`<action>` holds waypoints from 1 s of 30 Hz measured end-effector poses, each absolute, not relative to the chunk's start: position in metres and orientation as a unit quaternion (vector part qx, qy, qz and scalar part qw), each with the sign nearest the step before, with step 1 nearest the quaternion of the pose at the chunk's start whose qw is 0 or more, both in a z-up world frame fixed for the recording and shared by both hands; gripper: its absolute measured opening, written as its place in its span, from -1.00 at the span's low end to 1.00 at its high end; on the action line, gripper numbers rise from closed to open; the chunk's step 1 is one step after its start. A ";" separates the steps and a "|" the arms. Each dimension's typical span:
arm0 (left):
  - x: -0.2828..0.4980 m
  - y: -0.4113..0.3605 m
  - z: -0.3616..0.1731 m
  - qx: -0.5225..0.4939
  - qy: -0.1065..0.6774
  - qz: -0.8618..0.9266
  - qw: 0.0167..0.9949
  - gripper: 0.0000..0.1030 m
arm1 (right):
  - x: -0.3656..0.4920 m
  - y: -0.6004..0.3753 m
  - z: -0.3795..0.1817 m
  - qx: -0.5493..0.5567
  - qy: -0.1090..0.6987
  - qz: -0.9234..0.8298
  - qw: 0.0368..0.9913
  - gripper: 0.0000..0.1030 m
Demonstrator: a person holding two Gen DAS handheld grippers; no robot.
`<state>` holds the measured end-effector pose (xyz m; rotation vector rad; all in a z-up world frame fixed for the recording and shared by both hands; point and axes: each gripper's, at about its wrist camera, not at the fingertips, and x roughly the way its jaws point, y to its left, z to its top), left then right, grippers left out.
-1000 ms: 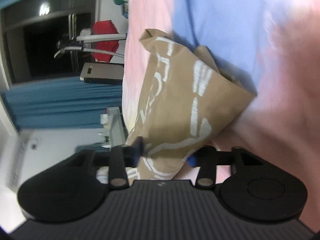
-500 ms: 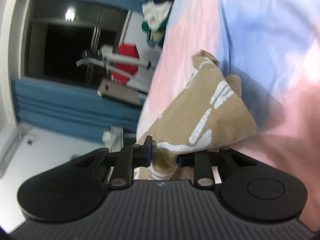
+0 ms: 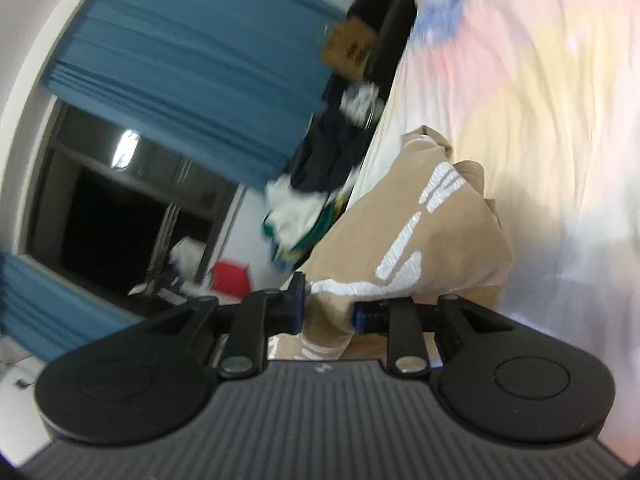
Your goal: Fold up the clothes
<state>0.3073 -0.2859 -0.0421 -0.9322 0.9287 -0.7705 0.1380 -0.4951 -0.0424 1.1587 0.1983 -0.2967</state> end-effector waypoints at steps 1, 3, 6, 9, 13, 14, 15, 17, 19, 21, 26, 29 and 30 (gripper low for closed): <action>0.314 -0.300 -0.044 -0.409 0.419 -0.352 0.730 -0.39 | 0.145 -0.505 -0.043 0.528 0.090 -0.151 0.831 -0.50; 0.323 -0.322 -0.052 -0.387 0.411 -0.350 0.747 -0.39 | 0.156 -0.522 -0.050 0.505 0.086 -0.163 0.843 -0.50; 0.325 -0.336 -0.077 -0.366 0.410 -0.353 0.757 -0.39 | 0.161 -0.539 -0.078 0.489 0.088 -0.165 0.852 -0.50; 0.324 -0.330 -0.109 -0.346 0.434 -0.350 0.755 -0.39 | 0.160 -0.540 -0.112 0.489 0.107 -0.166 0.850 -0.50; 0.301 -0.307 -0.145 -0.289 0.471 -0.351 0.756 -0.39 | 0.141 -0.518 -0.154 0.500 0.158 -0.164 0.835 -0.50; 0.296 -0.301 -0.153 -0.277 0.478 -0.351 0.756 -0.39 | 0.129 -0.511 -0.163 0.506 0.166 -0.162 0.831 -0.50; 0.288 -0.295 -0.160 -0.262 0.484 -0.350 0.758 -0.39 | 0.120 -0.504 -0.171 0.508 0.174 -0.160 0.828 -0.50; 0.287 -0.291 -0.174 -0.235 0.493 -0.347 0.763 -0.37 | 0.103 -0.491 -0.186 0.507 0.191 -0.161 0.825 -0.50; 0.280 -0.290 -0.186 -0.207 0.499 -0.344 0.768 -0.30 | 0.096 -0.484 -0.197 0.503 0.211 -0.169 0.821 -0.50; 0.274 -0.291 -0.189 -0.188 0.507 -0.332 0.773 -0.25 | 0.091 -0.480 -0.205 0.503 0.230 -0.180 0.813 -0.40; 0.240 -0.286 -0.150 -0.116 0.484 -0.328 0.803 0.15 | 0.078 -0.474 -0.177 0.477 0.273 -0.208 0.809 -0.31; 0.211 -0.279 -0.111 -0.079 0.458 -0.336 0.819 0.34 | 0.064 -0.461 -0.141 0.432 0.296 -0.212 0.825 -0.31; 0.201 -0.277 -0.096 -0.064 0.446 -0.339 0.826 0.42 | 0.057 -0.458 -0.130 0.420 0.293 -0.208 0.834 -0.31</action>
